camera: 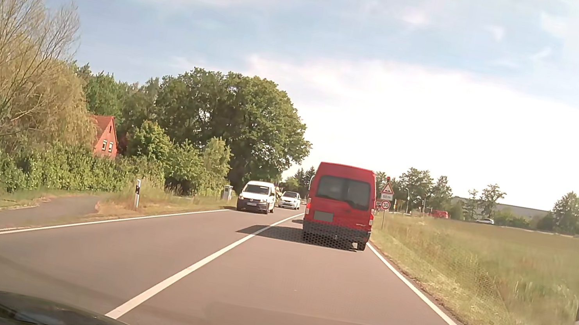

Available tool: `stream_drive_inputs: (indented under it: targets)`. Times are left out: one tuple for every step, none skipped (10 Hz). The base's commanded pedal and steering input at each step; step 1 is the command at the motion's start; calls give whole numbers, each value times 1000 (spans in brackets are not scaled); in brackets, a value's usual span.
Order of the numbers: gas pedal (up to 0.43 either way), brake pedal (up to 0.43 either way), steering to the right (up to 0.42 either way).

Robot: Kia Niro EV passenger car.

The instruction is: Follow the waypoints while adhering to traffic rules and regulations

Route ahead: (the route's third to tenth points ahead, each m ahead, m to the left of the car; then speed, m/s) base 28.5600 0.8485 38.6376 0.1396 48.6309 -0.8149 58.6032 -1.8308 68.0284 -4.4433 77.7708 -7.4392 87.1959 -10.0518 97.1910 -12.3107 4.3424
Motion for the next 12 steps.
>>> stream_drive_inputs:
  targets:
    - [0, 134, 4]
    - [0, 128, 6]
    - [0, 116, 6]
    - [0, 116, 8]
    - [0, 116, 8]
    - [0, 116, 8]
    - [0, 116, 6]
    - [0, 116, 4]
    - [0, 116, 3]
    - [0, 116, 4]
    - [0, 110, 5]
    - [0, 110, 6]
